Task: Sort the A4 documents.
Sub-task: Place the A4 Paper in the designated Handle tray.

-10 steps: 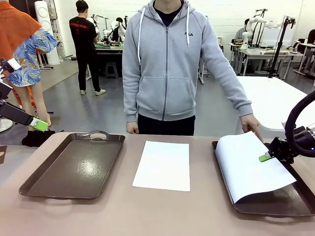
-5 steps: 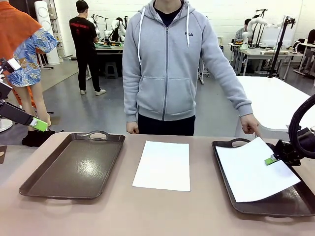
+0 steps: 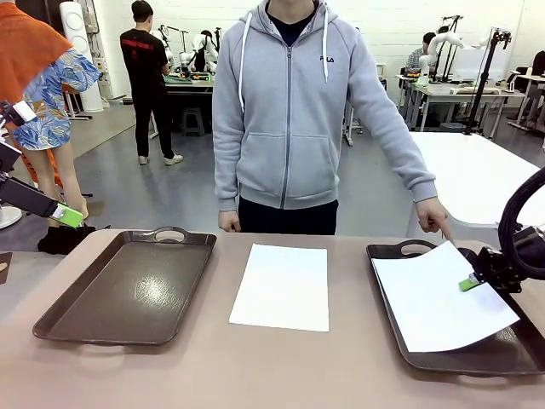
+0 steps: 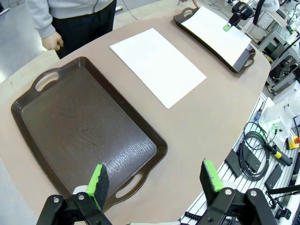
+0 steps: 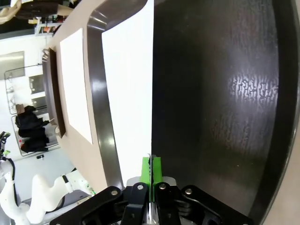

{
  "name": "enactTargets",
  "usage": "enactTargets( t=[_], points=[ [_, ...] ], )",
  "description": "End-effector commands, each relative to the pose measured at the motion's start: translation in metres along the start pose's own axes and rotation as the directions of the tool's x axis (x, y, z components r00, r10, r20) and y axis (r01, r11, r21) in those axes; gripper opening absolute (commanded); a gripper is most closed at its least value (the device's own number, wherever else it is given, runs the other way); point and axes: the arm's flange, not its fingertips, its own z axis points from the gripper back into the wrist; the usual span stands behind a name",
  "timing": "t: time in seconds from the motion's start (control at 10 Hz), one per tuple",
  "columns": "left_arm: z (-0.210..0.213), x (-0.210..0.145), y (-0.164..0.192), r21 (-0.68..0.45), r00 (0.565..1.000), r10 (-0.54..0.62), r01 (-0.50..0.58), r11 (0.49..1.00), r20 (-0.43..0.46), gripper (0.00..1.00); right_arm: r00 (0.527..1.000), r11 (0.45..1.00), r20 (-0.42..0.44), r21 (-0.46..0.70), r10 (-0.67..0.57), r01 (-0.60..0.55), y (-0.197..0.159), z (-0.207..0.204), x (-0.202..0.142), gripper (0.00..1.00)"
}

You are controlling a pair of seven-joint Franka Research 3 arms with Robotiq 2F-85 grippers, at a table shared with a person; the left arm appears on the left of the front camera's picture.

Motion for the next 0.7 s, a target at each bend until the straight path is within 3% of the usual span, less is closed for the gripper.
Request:
enactTargets(
  t=[0.0,0.2,0.6],
  points=[
    [0.0002,-0.0009,0.0021,-0.015,1.0,-0.009,0.009,1.0,0.01,1.0,1.0,0.999,-0.001,-0.028,-0.028,0.028,-0.0049,-0.0015,-0.0045,0.01],
    [0.0002,-0.0009,0.0021,-0.015,1.0,-0.009,0.009,1.0,0.01,1.0,0.999,0.999,0.01,-0.037,-0.033,0.033,-0.0057,-0.0004,-0.0059,0.01],
    [0.0002,-0.0009,0.0021,-0.015,1.0,-0.009,0.009,1.0,0.01,1.0,0.999,0.997,0.026,-0.053,-0.045,0.047,-0.0085,0.005,-0.0094,0.39]
  ],
)
